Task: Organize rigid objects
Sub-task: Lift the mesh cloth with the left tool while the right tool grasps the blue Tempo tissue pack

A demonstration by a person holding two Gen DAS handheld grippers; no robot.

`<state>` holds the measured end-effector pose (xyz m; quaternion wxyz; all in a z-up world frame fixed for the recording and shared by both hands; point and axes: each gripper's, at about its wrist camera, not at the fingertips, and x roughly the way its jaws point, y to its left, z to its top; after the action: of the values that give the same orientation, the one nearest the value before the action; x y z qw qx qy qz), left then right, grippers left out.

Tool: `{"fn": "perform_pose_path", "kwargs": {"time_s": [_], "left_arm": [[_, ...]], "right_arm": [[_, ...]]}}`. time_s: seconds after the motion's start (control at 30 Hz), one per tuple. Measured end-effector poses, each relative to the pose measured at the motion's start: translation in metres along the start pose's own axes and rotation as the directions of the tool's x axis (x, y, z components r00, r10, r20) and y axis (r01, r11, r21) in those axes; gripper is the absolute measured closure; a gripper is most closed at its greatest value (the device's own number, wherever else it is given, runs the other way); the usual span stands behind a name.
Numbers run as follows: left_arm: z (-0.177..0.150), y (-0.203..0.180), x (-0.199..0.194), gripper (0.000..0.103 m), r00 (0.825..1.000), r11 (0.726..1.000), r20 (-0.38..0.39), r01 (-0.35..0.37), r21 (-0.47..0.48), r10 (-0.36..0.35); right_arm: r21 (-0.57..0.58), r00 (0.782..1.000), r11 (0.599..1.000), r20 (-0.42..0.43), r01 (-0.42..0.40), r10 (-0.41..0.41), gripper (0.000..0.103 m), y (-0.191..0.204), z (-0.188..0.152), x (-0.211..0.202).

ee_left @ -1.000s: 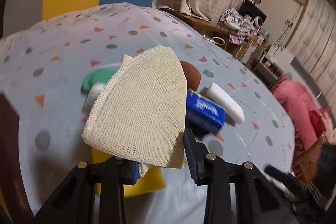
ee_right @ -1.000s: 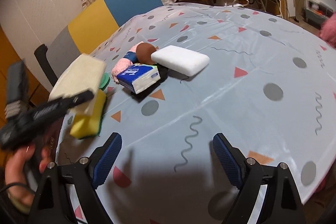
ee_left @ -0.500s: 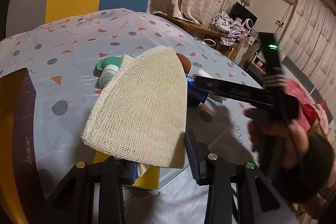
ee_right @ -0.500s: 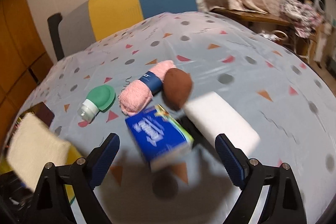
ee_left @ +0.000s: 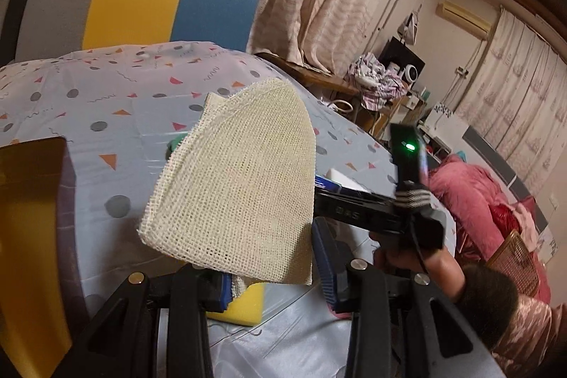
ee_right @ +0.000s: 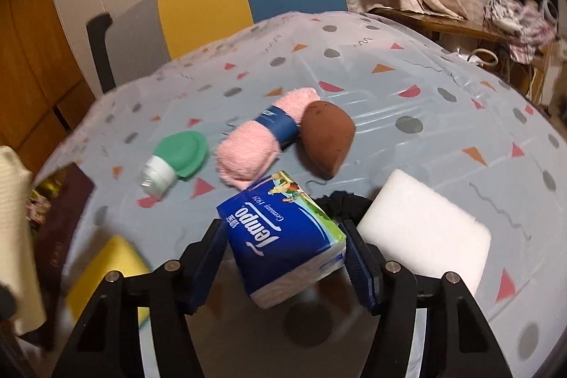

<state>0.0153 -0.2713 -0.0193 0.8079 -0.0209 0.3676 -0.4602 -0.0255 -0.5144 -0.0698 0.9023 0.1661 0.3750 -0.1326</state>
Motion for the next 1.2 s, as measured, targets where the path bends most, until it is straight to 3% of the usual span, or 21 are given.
{"fn": "perform_pose_path", "kwargs": {"time_s": [0.27,0.53,0.67,0.77,0.83,0.87,0.9,0.97,1.2], "left_arm": [[-0.013,0.019,-0.017,0.066,1.0,0.997,-0.021,-0.023,-0.07,0.022],[-0.024,0.038,-0.046,0.066,0.999,0.992,-0.007,-0.051,-0.113,0.051],[-0.029,0.053,-0.061,0.066,0.997,0.986,0.005,-0.07,-0.153,0.071],[-0.031,0.066,-0.07,0.066,0.997,0.978,0.012,-0.078,-0.195,0.082],[-0.032,0.075,-0.077,0.066,0.995,0.973,0.018,-0.088,-0.214,0.094],[-0.032,0.079,-0.08,0.066,0.995,0.97,0.018,-0.094,-0.225,0.101],[-0.032,0.084,-0.082,0.066,0.994,0.966,0.017,-0.099,-0.239,0.106],[-0.032,0.096,-0.087,0.066,0.992,0.956,0.012,-0.115,-0.271,0.123],[-0.032,0.145,-0.097,0.066,0.984,0.9,0.002,-0.162,-0.404,0.178]], "right_arm": [[0.083,0.998,0.995,0.028,-0.052,0.05,0.041,0.017,-0.036,-0.027],[0.135,0.998,0.99,-0.034,-0.041,0.046,0.043,0.019,-0.067,-0.031],[0.082,0.999,0.997,-0.054,-0.001,0.005,0.025,0.024,-0.059,-0.031],[0.008,0.994,0.999,-0.092,0.054,-0.053,0.025,0.034,-0.05,-0.023],[-0.035,0.991,0.998,-0.12,0.06,-0.063,0.032,0.041,-0.051,-0.017],[-0.056,0.988,0.996,-0.138,0.067,-0.074,0.045,0.045,-0.053,-0.012],[-0.064,0.986,0.996,-0.146,0.069,-0.078,0.049,0.047,-0.055,-0.01],[-0.081,0.986,0.992,-0.127,0.097,-0.107,0.05,0.052,-0.059,-0.011],[0.0,0.988,0.996,-0.121,0.092,-0.092,0.051,0.049,-0.064,-0.02]]}}
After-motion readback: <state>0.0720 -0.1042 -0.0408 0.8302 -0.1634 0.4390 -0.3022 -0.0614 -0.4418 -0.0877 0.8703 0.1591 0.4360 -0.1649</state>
